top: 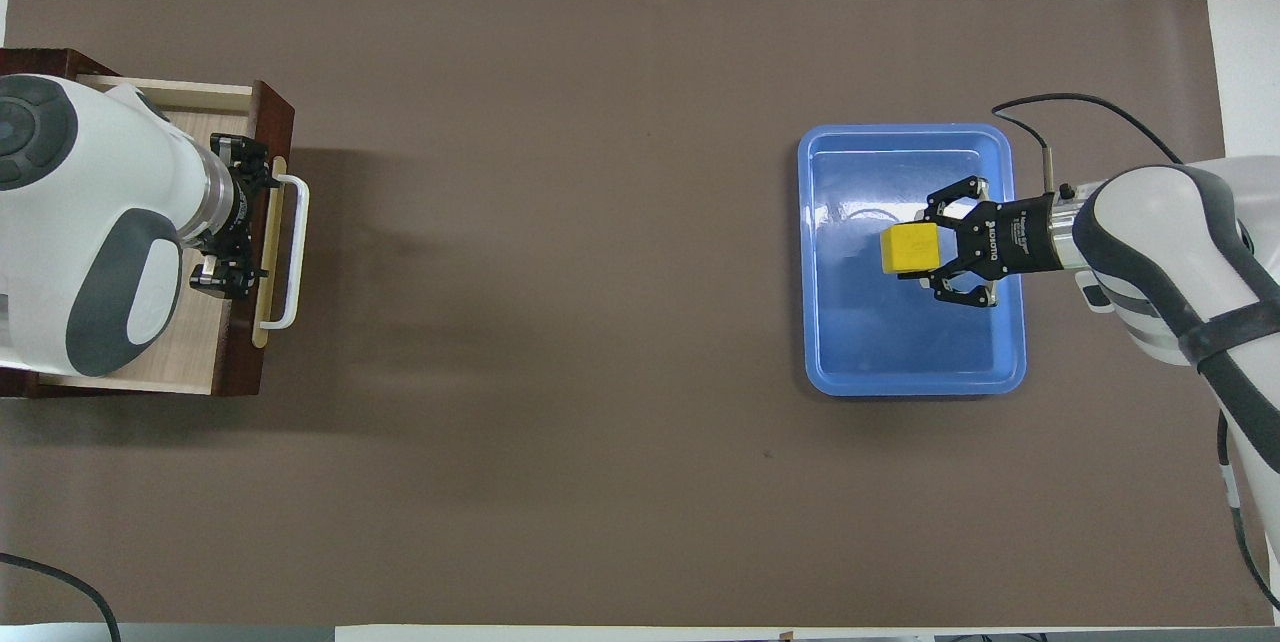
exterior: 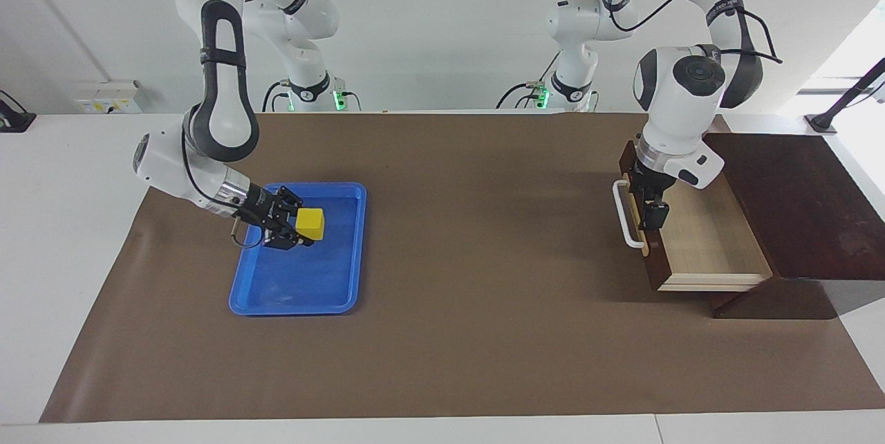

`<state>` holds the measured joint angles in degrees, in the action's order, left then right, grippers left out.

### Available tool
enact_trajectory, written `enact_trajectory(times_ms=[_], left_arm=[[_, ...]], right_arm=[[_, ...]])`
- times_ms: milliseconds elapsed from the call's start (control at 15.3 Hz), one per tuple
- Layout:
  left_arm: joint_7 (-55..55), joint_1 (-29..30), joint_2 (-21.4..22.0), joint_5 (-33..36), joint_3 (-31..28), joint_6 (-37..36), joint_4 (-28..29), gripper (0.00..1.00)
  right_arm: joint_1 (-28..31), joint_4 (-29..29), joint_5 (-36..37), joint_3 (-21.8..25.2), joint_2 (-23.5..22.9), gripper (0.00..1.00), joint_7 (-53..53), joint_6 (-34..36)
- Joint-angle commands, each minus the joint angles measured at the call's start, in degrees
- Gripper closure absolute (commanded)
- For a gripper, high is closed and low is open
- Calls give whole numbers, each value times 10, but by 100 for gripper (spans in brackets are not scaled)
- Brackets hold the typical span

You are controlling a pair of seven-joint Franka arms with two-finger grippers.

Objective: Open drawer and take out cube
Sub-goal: 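Lower the cube into the blue tray while the left gripper pushes drawer, then open the right gripper to release the cube and lift away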

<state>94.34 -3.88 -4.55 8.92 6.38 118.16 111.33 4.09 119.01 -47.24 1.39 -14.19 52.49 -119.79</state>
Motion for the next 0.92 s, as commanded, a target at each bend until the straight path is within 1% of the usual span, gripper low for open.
enact_trajectory(times_ms=[0, 262, 655, 721, 786, 852], left_arm=[[-46, 47, -2, 58, 0, 17, 2, 0], [-118, 103, -3, 66, 0, 24, 1, 0], [-153, 154, -6, 66, 0, 59, 2, 0], [-165, 163, -6, 66, 1, 60, 2, 0], [-167, 164, -6, 66, 1, 60, 2, 0], [-167, 165, -6, 66, 1, 59, 2, 0]], right_arm=[[15, 46, 7, -6, 10, 100, -47, -29], [17, 52, 7, -6, -3, 100, -72, -58], [17, 57, 7, -6, -7, 100, -76, -70], [17, 62, 7, -5, -7, 77, -84, -76], [17, 65, 7, -5, -7, 74, -91, -79], [17, 66, 7, -6, -7, 67, -92, -80]])
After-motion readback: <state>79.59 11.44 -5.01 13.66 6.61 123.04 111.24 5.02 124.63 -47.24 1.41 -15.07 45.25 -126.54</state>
